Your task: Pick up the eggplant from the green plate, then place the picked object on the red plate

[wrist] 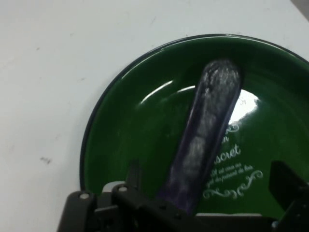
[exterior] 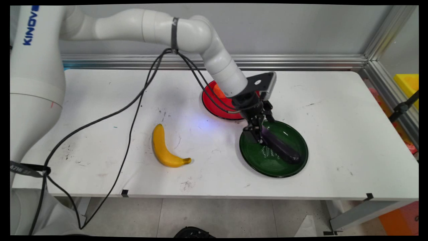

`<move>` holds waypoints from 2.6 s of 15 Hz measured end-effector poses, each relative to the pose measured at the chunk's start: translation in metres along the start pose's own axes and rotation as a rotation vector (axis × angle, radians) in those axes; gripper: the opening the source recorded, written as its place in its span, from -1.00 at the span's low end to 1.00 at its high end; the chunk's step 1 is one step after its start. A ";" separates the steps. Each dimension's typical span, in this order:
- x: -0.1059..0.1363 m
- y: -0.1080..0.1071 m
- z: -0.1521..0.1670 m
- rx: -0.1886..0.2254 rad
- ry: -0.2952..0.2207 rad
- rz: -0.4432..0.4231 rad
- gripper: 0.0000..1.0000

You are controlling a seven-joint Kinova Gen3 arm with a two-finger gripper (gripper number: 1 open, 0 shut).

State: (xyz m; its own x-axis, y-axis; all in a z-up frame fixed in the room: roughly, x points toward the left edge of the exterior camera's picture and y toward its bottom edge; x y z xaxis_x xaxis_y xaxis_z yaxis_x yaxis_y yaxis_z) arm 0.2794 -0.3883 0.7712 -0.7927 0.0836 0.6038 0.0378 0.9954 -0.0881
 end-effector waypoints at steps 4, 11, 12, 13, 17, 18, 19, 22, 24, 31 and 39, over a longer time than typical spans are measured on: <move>0.001 -0.002 0.017 -0.007 0.004 0.029 1.00; -0.001 -0.004 0.035 -0.015 0.006 0.057 1.00; -0.001 -0.004 0.038 -0.016 0.007 0.061 1.00; -0.001 -0.005 0.040 -0.017 0.007 0.064 1.00; -0.002 -0.005 0.046 -0.025 0.012 0.076 -1.00; -0.001 -0.004 0.047 -0.028 0.014 0.077 -1.00; -0.001 -0.004 0.047 -0.030 0.015 0.078 -1.00; 0.004 -0.003 0.043 -0.039 0.022 0.082 -1.00; 0.009 -0.003 0.035 -0.042 0.029 0.082 -1.00; 0.017 -0.016 -0.016 -0.008 0.001 0.052 -1.00; -0.029 -0.033 -0.080 0.089 -0.115 -0.056 -1.00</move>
State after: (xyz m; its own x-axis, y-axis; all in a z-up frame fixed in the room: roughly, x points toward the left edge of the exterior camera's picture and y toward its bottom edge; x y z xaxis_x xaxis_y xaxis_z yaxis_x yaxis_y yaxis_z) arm 0.3497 -0.4201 0.8199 -0.8570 0.0166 0.5151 -0.0587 0.9898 -0.1296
